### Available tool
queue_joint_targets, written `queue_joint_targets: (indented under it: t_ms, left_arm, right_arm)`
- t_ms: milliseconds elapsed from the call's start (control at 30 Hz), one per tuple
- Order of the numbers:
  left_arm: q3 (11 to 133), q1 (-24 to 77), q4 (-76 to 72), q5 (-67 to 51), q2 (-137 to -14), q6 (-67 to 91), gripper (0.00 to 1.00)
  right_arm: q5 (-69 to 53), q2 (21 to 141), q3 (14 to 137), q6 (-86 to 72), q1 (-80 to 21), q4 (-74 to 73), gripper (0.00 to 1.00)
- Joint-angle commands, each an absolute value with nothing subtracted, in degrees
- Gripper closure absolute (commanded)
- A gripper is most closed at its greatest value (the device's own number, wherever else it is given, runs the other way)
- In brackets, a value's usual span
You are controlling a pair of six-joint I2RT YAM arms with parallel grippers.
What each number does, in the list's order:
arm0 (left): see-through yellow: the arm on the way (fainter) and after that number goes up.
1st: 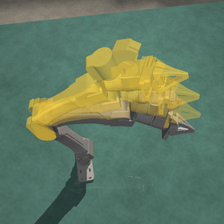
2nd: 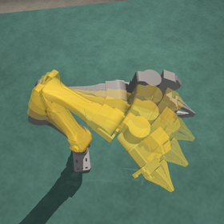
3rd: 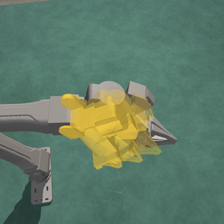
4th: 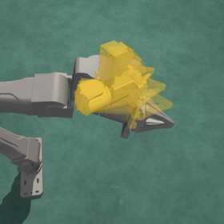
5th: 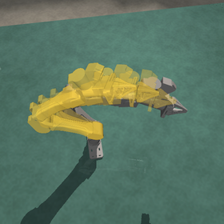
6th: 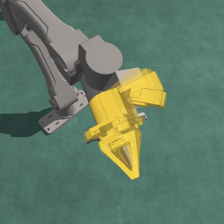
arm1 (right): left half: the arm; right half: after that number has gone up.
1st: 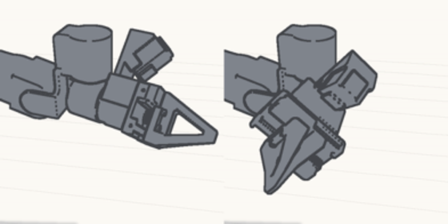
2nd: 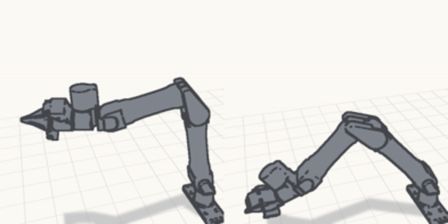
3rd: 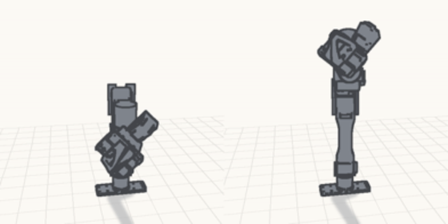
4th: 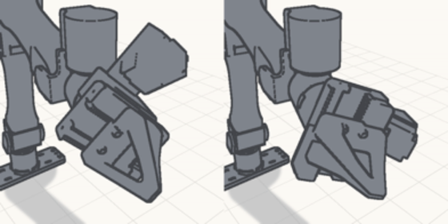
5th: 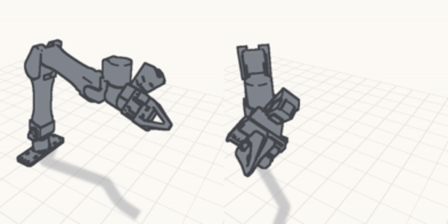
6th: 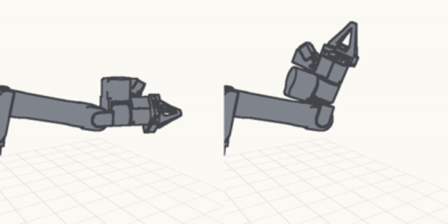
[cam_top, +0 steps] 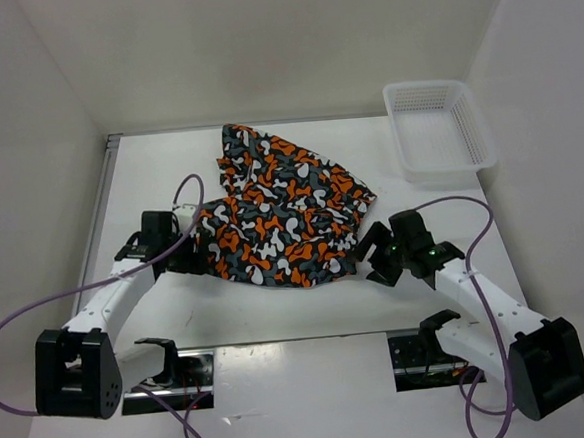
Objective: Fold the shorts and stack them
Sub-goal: Flatten the shorts out
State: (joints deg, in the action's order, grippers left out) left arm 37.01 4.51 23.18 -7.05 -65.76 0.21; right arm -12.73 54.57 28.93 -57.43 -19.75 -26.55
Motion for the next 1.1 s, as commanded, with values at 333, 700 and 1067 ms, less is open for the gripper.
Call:
queue_joint_targets:
  t_ms: [333, 700, 1067]
  left_arm:
    - [35.3, -5.4, 11.1, -13.3, -78.8, 0.0, 0.04]
    - [43.9, -5.4, 11.9, -14.4, -82.8, 0.0, 1.00]
    - [68.1, -8.3, 20.3, -16.4, -76.0, 0.0, 1.00]
  right_arm:
    - [-16.2, 55.3, 23.8, -57.3, -20.2, -18.0, 0.22]
    - [-13.1, 73.7, 31.9, -55.1, -25.9, -9.4, 0.66]
    - [0.2, 68.7, 60.6, -46.1, -26.5, -25.2, 1.00]
